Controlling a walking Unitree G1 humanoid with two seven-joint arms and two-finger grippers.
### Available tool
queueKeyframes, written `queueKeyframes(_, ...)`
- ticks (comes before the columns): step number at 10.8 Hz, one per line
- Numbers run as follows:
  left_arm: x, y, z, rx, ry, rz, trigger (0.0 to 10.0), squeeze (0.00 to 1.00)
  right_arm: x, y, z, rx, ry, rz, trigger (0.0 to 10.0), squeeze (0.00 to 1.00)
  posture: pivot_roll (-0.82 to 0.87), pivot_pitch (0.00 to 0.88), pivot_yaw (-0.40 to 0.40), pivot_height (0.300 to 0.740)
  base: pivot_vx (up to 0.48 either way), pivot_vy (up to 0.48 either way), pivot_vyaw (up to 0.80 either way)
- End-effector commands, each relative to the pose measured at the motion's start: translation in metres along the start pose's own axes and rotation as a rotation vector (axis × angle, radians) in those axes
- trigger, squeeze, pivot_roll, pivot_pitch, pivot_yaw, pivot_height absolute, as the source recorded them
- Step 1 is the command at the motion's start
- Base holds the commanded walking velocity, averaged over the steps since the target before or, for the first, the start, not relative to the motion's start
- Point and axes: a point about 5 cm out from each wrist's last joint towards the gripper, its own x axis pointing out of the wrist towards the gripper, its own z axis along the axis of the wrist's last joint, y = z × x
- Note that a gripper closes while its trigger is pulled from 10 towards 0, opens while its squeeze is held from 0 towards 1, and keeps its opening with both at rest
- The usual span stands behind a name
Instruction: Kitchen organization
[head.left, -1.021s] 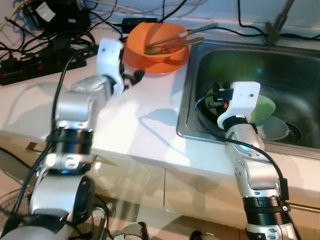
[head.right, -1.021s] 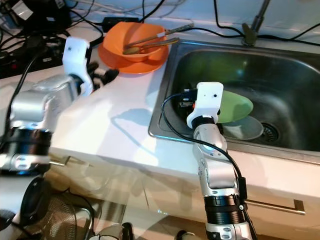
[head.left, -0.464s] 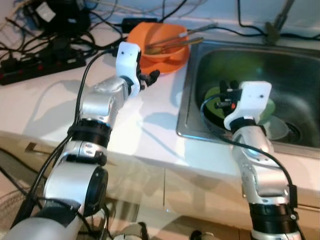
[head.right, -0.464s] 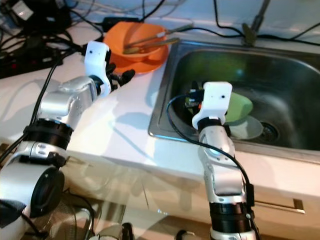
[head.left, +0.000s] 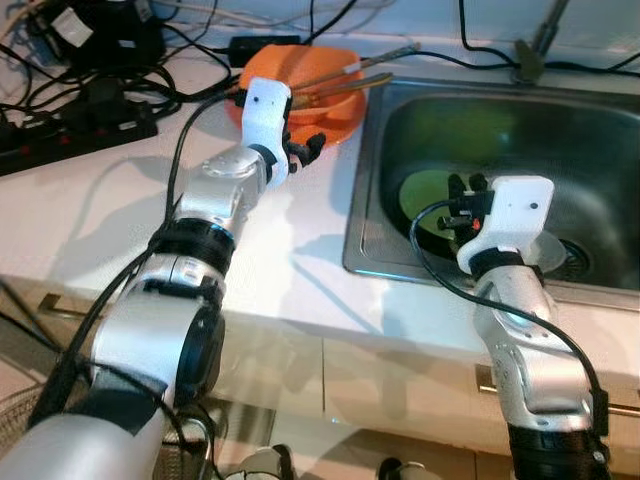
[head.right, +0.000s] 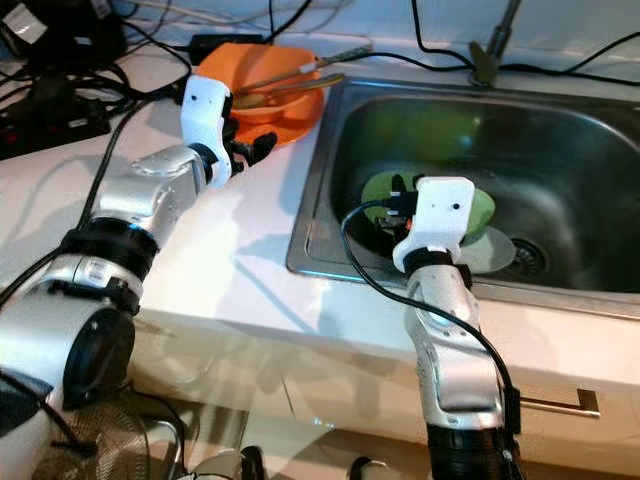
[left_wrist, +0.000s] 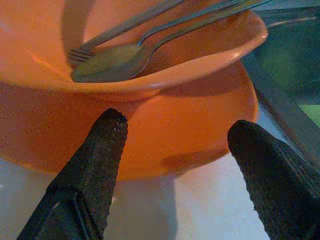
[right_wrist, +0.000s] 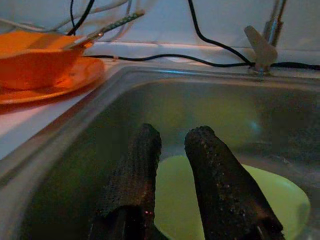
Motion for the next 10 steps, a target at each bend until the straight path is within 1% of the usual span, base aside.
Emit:
queueKeyframes(1, 0.001, 0.002, 0.009, 0.008, -0.023, 0.021, 10.0, 0.00, -0.004, -0.001, 0.001, -0.007, 0.007, -0.006, 10.0, 0.00, 0.02, 0.225, 0.058, 0.740, 0.000, 0.000, 0.00)
queueKeyframes(2, 0.001, 0.007, 0.008, 0.012, -0.018, 0.056, 10.0, 0.00, -0.008, -0.002, 0.000, -0.010, 0.020, -0.009, 10.0, 0.00, 0.01, 0.235, 0.057, 0.740, 0.000, 0.000, 0.00)
queueKeyframes(5, 0.000, 0.014, 0.010, 0.002, -0.025, 0.104, 10.0, 0.00, -0.017, -0.004, 0.000, -0.015, 0.044, -0.014, 10.0, 0.00, -0.01, 0.260, 0.053, 0.740, 0.000, 0.000, 0.00)
queueKeyframes(7, 0.000, 0.018, 0.006, 0.011, -0.003, 0.126, 10.0, 0.00, -0.019, -0.002, -0.002, -0.014, 0.059, -0.010, 10.0, 0.00, -0.01, 0.269, 0.051, 0.740, 0.000, 0.000, 0.00)
queueKeyframes(8, -0.001, 0.019, 0.002, 0.020, 0.029, 0.115, 10.0, 0.00, -0.020, -0.002, -0.002, -0.015, 0.066, -0.008, 10.0, 0.00, -0.01, 0.271, 0.053, 0.740, 0.000, 0.000, 0.00)
queueKeyframes(10, -0.002, 0.019, -0.011, 0.010, 0.120, 0.073, 10.0, 0.00, -0.020, -0.002, -0.003, -0.016, 0.075, -0.013, 10.0, 0.00, 0.01, 0.269, 0.063, 0.740, 0.000, 0.000, 0.00)
